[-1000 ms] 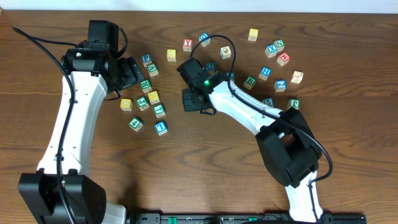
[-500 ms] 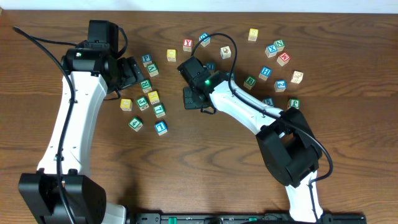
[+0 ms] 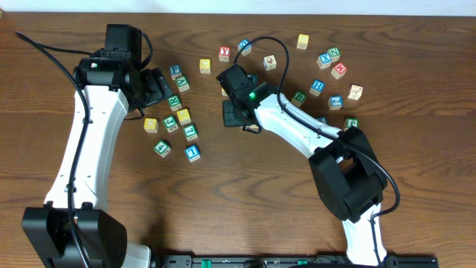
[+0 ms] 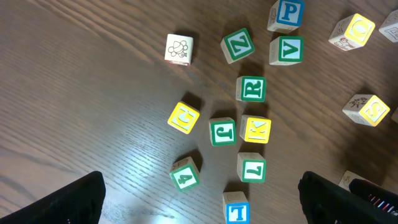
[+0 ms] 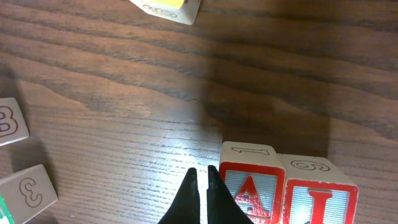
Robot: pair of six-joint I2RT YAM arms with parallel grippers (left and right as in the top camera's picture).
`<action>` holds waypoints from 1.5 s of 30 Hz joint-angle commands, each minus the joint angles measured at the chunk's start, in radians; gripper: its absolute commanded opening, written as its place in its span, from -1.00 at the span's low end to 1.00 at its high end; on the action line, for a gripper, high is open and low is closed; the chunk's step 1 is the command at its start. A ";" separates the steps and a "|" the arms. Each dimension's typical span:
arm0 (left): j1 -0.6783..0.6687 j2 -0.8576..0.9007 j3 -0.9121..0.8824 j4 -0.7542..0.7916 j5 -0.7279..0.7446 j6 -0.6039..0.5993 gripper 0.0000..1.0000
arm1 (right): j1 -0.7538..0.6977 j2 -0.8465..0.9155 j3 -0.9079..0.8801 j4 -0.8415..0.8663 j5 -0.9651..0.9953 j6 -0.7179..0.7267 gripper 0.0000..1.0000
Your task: Spell out AI2
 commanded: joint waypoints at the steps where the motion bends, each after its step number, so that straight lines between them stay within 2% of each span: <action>1: 0.000 0.002 0.009 -0.005 -0.020 0.006 0.96 | -0.008 0.023 0.003 0.003 0.032 0.033 -0.98; 11: 0.000 0.002 0.009 -0.005 -0.020 0.006 0.95 | -0.008 -0.002 0.049 0.007 0.027 0.019 -0.90; 17: 0.000 0.002 0.009 -0.005 -0.020 0.006 0.96 | -0.009 -0.057 0.079 -0.109 0.027 0.014 -0.89; 24: 0.000 0.002 0.009 -0.005 -0.020 0.006 0.95 | -0.009 -0.052 0.065 -0.272 0.048 0.074 -0.98; 45: 0.000 0.002 0.009 -0.005 -0.020 0.006 0.96 | -0.009 -0.026 -0.010 -0.227 0.111 0.100 -0.98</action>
